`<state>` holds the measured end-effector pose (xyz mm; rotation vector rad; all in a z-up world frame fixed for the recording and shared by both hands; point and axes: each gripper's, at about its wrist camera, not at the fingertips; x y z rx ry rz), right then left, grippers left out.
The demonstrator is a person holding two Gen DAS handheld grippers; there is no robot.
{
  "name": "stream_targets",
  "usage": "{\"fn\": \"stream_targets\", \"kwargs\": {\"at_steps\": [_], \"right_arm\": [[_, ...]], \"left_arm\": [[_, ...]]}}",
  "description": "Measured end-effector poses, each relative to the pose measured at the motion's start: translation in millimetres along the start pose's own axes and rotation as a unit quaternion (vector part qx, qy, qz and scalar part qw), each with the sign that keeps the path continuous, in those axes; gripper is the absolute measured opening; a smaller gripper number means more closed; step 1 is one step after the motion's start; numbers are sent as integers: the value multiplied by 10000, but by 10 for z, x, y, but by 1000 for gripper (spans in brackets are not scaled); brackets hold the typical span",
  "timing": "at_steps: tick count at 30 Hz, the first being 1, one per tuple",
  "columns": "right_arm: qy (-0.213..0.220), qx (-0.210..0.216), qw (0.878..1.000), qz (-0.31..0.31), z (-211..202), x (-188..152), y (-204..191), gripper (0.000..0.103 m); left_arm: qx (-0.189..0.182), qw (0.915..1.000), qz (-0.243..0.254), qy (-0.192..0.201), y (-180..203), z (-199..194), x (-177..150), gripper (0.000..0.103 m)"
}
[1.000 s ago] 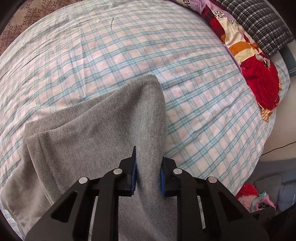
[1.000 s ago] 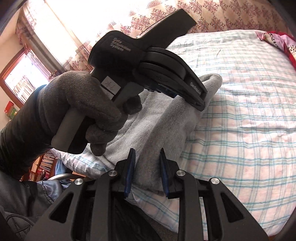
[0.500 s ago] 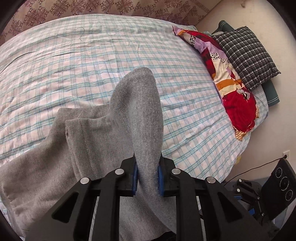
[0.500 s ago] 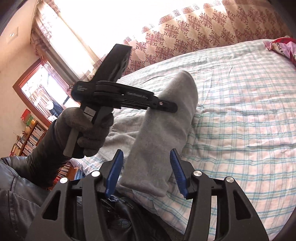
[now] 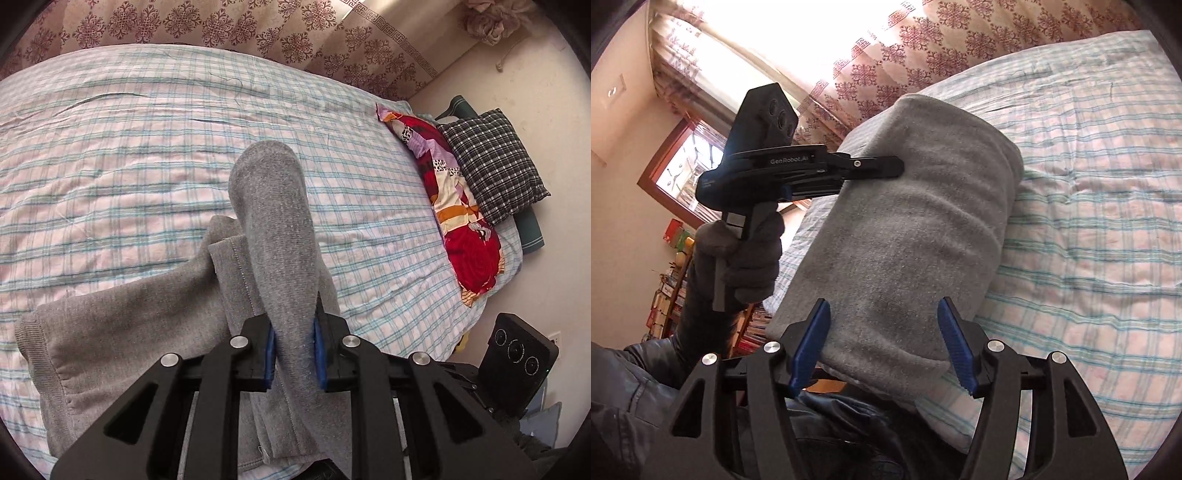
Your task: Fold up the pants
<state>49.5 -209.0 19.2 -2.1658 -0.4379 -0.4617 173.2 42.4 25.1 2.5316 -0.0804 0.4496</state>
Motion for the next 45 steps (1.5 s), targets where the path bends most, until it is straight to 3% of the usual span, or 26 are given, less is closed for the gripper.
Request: {"fn": "stream_targets", "kwargs": {"at_steps": [7, 15, 20, 26, 30, 34, 37, 40, 43, 45], "right_arm": [[-149, 449, 9974, -537, 371, 277, -574, 63], [-647, 792, 9892, -1052, 907, 368, -1086, 63], [-864, 573, 9901, -948, 1115, 353, -1007, 63], [-1194, -212, 9886, -891, 1305, 244, -765, 63], [-1525, -280, 9855, -688, 1498, 133, -631, 63], [-1700, -241, 9823, -745, 1628, 57, -679, 66], [-1752, -113, 9813, -787, 1633, 64, -710, 66], [-1779, 80, 9806, -823, 1599, 82, -728, 66], [-1548, 121, 9855, -687, 1398, 104, -609, 66], [-1398, 32, 9888, -529, 1302, 111, -504, 66]], "left_arm": [[2, 9991, -223, 372, -489, -431, 44, 16], [270, 9948, -772, 610, -1369, -820, -81, 16], [463, 9906, -1176, 523, -1910, -746, -222, 16], [550, 9879, -1389, 419, -2235, -510, -270, 16], [756, 9871, -1350, 416, -2248, -429, -285, 19], [1164, 9840, -1274, 449, -2182, -456, -302, 31], [1963, 9718, -1134, 648, -2065, -582, -328, 56], [2397, 9634, -770, 924, -1834, -739, -386, 56], [2531, 9610, -347, 1063, -1526, -824, -468, 60], [2381, 9655, -87, 1051, -1303, -806, -533, 63]]}}
Point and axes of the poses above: each gripper's, at about its wrist camera, not at the fingertips, and z roughly the way its jaws point, y to its right, x to its top, and after that the axes turned 4 degrees about -z, right-handed
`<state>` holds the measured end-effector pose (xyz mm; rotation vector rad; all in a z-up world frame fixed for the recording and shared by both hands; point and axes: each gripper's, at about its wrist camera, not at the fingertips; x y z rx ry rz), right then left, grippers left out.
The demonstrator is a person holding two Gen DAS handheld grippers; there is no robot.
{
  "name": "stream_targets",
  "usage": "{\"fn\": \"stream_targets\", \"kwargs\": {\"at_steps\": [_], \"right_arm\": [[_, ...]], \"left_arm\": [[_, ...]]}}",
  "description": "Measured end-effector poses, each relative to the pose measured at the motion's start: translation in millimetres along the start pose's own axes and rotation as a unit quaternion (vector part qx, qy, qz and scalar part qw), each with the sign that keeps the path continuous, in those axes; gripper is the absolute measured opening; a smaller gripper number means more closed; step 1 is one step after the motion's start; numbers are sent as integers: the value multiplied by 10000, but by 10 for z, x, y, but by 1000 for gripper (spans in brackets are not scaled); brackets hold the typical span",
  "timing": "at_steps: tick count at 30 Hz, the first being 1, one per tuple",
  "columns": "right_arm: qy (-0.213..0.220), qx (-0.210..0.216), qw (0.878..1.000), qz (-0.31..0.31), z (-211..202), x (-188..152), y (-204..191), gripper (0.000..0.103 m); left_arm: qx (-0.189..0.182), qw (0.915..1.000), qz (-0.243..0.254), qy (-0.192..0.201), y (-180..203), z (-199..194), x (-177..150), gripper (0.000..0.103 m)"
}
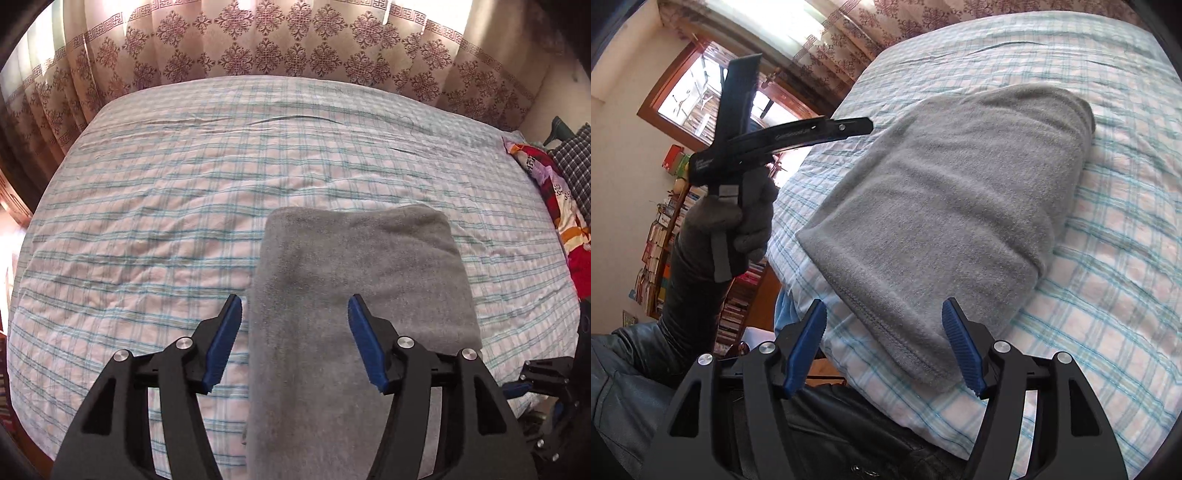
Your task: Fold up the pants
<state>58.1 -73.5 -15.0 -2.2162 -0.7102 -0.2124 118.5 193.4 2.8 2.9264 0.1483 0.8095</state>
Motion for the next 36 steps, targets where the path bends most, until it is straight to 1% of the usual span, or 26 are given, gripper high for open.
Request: {"fn": "stream_targets", "kwargs": {"at_steps": [2, 3, 5, 7, 9, 12, 16, 21, 22, 23, 24, 26, 28, 30, 32, 34, 35, 36], "right_arm": [[35, -136, 9997, 198, -30, -42, 118, 66], [21, -141, 9994, 322, -20, -67, 174, 66], [-72, 52, 9987, 504, 46, -124, 232, 66], [-263, 182, 9984, 476, 137, -188, 188, 68], [-367, 186, 9986, 326, 173, -230, 111, 70], [-389, 312, 9985, 228, 142, -241, 75, 70], [-434, 598, 9966, 361, 116, -287, 139, 70], [-361, 894, 9945, 419, -12, -256, 245, 70], [-336, 968, 9937, 454, -61, -250, 296, 70], [-389, 933, 9941, 384, -89, -253, 324, 70], [-373, 788, 9957, 324, -130, -259, 364, 70], [-386, 670, 9963, 374, -167, -247, 474, 70], [-250, 479, 9975, 448, -239, -188, 587, 70], [-19, 419, 9975, 562, -327, -99, 715, 70], [191, 243, 9970, 707, -406, 10, 846, 70], [395, 102, 9948, 937, -435, 194, 1021, 70], [487, 29, 9927, 1100, -396, 294, 1088, 70], [578, 42, 9905, 1251, -373, 389, 1152, 70]], "left_arm": [[-216, 9995, 237, -55, 244, -42, -72, 66], [-306, 9989, 353, -105, 364, -37, -113, 66], [-505, 9970, 540, -216, 577, -17, -193, 67], [-731, 9949, 610, -341, 748, 11, -268, 67], [-862, 9931, 648, -467, 854, 58, -331, 67], [-855, 9920, 670, -639, 925, 149, -439, 67], [-855, 9905, 697, -816, 992, 220, -570, 66], [-725, 9880, 1112, -786, 1232, 202, -752, 67], [-763, 9889, 1033, -752, 1245, 196, -771, 69], [-830, 9891, 945, -762, 1244, 198, -780, 69], [-856, 9895, 877, -765, 1237, 202, -779, 69], [-951, 9896, 758, -775, 1197, 211, -767, 69], [-980, 9894, 730, -779, 1177, 210, -782, 69], [-954, 9893, 784, -782, 1187, 205, -807, 69], [-900, 9894, 850, -763, 1223, 201, -832, 72], [-855, 9889, 970, -729, 1282, 204, -875, 77], [-803, 9886, 1056, -708, 1316, 210, -899, 78], [-734, 9883, 1151, -685, 1354, 214, -932, 78]]}}
Point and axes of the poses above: each gripper's, at about its wrist camera, not at the fingertips, and z roughly the way its jaws point, y to its right, x to its top, and after that the axes turned 4 degrees about -z, right-handed
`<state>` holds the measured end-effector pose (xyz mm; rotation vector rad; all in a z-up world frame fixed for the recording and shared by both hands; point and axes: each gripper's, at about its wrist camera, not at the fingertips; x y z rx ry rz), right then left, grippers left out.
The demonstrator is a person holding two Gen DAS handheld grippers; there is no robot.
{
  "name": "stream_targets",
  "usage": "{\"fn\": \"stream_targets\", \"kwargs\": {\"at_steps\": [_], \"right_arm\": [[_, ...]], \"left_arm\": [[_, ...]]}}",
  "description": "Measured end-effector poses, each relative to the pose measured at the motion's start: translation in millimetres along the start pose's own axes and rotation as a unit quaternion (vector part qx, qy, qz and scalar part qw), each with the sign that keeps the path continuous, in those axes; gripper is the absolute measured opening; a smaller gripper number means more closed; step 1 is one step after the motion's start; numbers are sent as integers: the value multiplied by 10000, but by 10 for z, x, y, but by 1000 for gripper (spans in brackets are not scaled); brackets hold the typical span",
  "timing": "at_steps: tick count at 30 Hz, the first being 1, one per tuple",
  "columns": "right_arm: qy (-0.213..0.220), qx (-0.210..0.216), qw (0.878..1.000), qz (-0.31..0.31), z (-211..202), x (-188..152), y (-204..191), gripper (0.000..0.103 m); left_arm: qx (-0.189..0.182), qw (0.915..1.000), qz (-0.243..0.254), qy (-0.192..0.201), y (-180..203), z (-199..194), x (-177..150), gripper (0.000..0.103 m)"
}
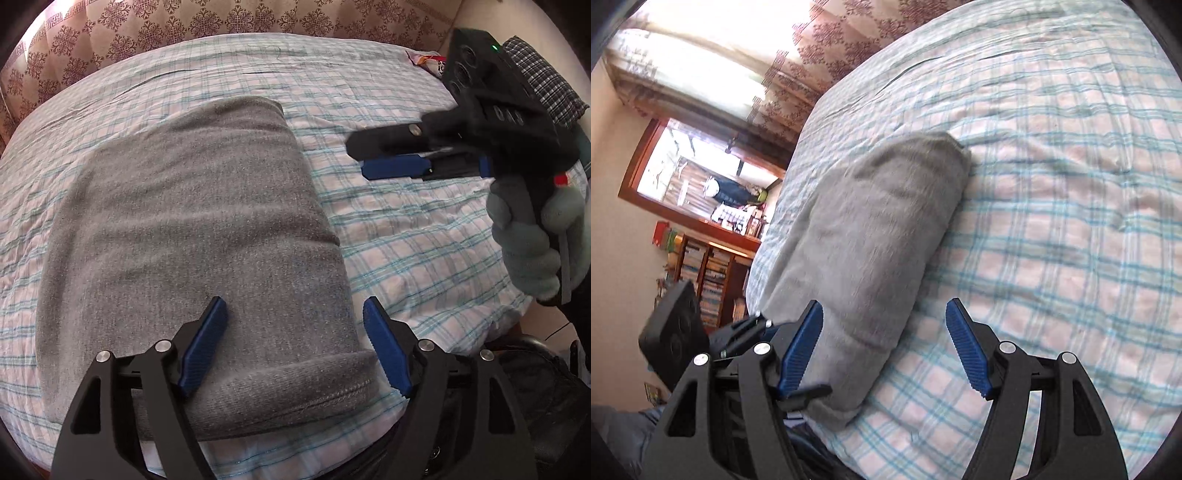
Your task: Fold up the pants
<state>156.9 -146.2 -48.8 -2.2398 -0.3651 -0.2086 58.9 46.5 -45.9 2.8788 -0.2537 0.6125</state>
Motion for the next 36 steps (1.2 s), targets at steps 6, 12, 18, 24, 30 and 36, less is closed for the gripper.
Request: {"fn": "stream_targets", "kwargs": {"at_steps": [6, 12, 18, 24, 30, 36], "right_arm": [[-9, -262, 9983, 520, 478, 521, 208, 70], [147, -375, 9967, 710, 843, 865, 236, 31], [326, -839, 9959, -8, 828, 1125, -133, 22], [208, -1016, 9937, 429, 1027, 1190, 184, 22], [234, -931, 9949, 296, 827, 1101, 183, 44], [407, -1363, 9896, -233, 339, 840, 10, 50]], "left_arm": [[368, 9981, 492, 70, 187, 59, -167, 81], [311, 9981, 523, 95, 139, 59, -243, 78], [184, 9985, 485, 162, 97, 56, -292, 75], [129, 9979, 572, 269, 104, 90, -353, 75], [-99, 9988, 389, 286, 21, 53, -346, 76], [-344, 9986, 159, 370, -53, 0, -334, 82]]}}
Point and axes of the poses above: each gripper's, at about its wrist camera, not at the fingertips, and z roughly the way its jaws point, y to its right, x to its top, and after that the axes turned 4 degrees about -z, right-handed
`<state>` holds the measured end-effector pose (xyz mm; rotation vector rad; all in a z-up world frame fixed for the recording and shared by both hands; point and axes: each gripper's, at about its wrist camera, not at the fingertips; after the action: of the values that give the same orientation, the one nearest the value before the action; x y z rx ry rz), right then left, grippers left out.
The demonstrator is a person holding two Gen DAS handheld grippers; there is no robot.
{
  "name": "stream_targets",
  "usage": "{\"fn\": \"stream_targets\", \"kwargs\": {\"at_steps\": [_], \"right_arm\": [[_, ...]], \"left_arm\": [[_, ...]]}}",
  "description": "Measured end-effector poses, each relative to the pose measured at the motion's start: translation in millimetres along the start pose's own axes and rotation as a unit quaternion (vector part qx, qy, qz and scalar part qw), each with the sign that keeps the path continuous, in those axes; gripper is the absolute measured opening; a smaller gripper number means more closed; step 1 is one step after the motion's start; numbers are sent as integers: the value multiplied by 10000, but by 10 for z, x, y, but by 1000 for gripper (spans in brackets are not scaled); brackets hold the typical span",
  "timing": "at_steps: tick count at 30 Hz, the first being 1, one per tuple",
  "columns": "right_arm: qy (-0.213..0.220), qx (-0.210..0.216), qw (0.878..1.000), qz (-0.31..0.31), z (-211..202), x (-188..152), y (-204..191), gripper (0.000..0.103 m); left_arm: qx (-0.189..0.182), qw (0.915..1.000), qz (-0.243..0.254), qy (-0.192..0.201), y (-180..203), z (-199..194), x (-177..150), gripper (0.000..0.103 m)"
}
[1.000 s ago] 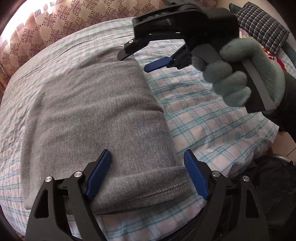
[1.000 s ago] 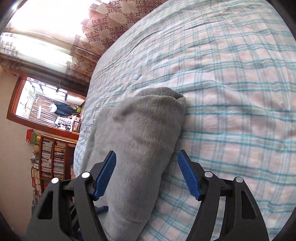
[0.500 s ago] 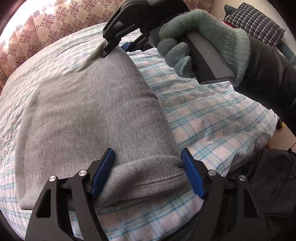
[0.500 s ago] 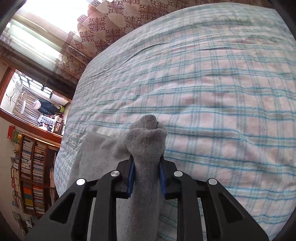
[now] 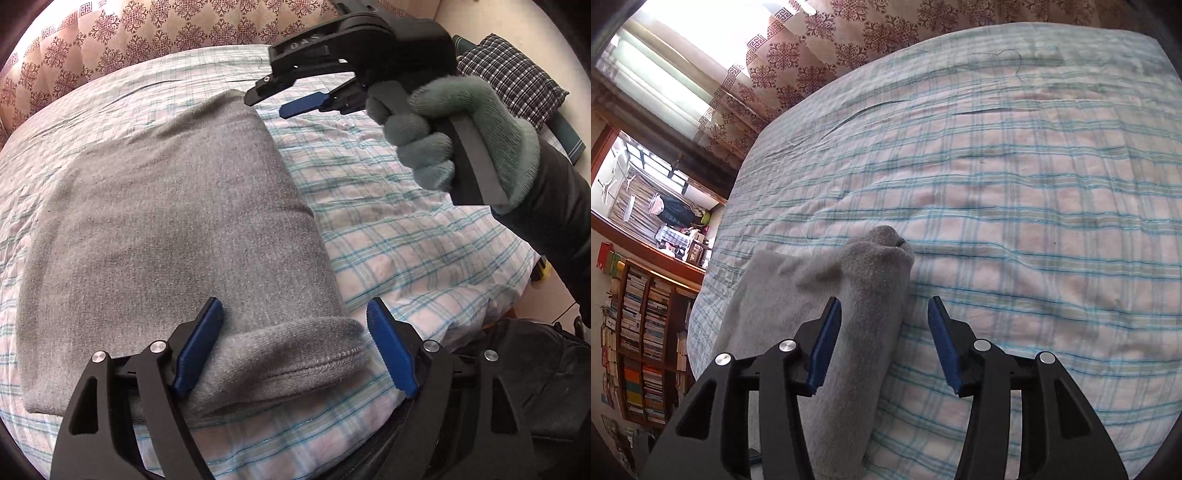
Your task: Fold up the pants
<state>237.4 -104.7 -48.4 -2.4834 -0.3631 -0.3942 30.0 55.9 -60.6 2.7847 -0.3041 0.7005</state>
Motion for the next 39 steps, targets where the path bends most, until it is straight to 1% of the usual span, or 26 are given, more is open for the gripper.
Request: {"fn": "stream_targets", "kwargs": {"at_steps": [2, 5, 8, 10, 12, 14, 15, 18, 21, 23, 24, 25, 27, 28, 29, 31, 34, 36, 39], "right_arm": [[9, -103, 9998, -174, -149, -160, -39, 50], [-192, 115, 9995, -235, -279, -466, -92, 50], [-641, 554, 9963, -120, -237, -806, -146, 50], [-901, 846, 9923, 17, -165, -980, -157, 50], [-951, 759, 9926, 43, -91, -1068, -148, 50], [-911, 748, 9929, 191, -29, -1063, -93, 50], [-867, 802, 9925, 304, -7, -1036, -59, 50], [-683, 790, 9934, 477, 11, -931, -3, 49], [-569, 791, 9938, 527, -20, -872, -14, 50], [-454, 816, 9941, 556, -73, -831, -21, 50], [-409, 817, 9941, 580, -94, -808, -11, 50], [-380, 816, 9940, 619, -100, -766, -7, 50], [-367, 827, 9935, 687, -96, -721, 9, 50], [-368, 834, 9933, 705, -83, -697, -4, 53], [-386, 836, 9932, 708, -71, -689, -21, 54], [-400, 813, 9938, 651, -37, -689, -80, 61], [-450, 748, 9945, 583, -15, -747, -136, 63], [-484, 714, 9945, 601, 10, -760, -153, 64], [-496, 677, 9943, 654, 36, -777, -183, 64]], "left_arm": [[-45, 10000, -30, 6, -25, 0, 17, 83], [-33, 10000, 65, 25, 8, -2, 6, 85], [-8, 9998, 203, 36, 41, -13, -36, 85], [-48, 9998, 180, 37, 34, -9, -56, 85], [-81, 9999, 148, 4, 21, 6, -56, 85], [-54, 9997, 220, -20, 35, 15, -83, 85], [-20, 9996, 280, -28, 56, 24, -90, 85], [76, 9991, 409, -33, 117, 37, -116, 85], [-107, 9994, 313, 51, 68, -31, -87, 85], [-337, 9991, 185, 203, -3, -133, -45, 86], [-387, 9987, 116, 316, -42, -194, -21, 86], [-359, 9984, 67, 437, -78, -263, 7, 86], [-191, 9978, -17, 641, -177, -396, 77, 93], [-83, 9973, -97, 729, -247, -465, 128, 98], [-3, 9965, -187, 809, -327, -530, 169, 99], [118, 9950, -404, 906, -501, -650, 250, 99], [424, 9906, -907, 933, -878, -708, 365, 100], [502, 9856, -1338, 902, -1154, -716, 391, 100], [419, 9732, -2147, 714, -1660, -648, 404, 100]]}}
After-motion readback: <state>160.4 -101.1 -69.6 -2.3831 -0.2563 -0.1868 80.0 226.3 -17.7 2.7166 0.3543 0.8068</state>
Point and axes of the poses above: each gripper's, at about its wrist camera, not at the fingertips, and z roughly the way its jaws point, y to its right, x to its top, and after that the axes turned 4 degrees about -z, right-handed
